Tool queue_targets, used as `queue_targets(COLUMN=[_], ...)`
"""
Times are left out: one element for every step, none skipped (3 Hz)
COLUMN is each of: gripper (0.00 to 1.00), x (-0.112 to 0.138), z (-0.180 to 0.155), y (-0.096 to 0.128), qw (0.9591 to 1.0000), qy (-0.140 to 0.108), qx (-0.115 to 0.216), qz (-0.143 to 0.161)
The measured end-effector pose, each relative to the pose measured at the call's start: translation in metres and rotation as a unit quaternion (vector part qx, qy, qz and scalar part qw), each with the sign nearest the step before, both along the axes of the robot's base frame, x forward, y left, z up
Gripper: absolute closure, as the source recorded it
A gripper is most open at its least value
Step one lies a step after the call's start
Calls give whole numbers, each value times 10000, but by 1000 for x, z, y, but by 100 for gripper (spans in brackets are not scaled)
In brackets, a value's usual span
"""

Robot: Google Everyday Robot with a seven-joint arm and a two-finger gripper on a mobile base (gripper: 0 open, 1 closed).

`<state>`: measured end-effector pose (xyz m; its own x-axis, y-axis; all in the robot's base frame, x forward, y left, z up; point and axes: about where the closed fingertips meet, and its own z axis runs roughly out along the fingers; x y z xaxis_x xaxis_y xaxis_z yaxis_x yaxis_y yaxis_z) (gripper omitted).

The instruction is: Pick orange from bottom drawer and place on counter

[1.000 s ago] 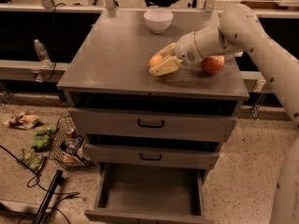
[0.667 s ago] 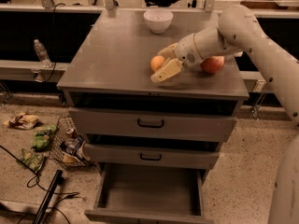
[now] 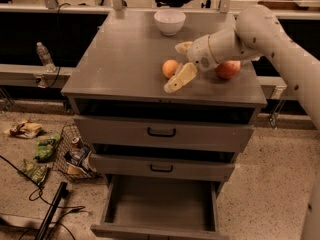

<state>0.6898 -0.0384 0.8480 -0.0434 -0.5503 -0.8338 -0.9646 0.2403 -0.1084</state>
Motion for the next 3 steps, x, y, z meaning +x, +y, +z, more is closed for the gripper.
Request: queue_targets(gripper=[0, 0, 0], x=[-10, -46, -63], z=[21, 78, 99], y=[-2, -9, -40], qw=[9991, 9936, 9904], qy=[-279, -871, -1094], qx=[313, 719, 843], qz=[36, 74, -102])
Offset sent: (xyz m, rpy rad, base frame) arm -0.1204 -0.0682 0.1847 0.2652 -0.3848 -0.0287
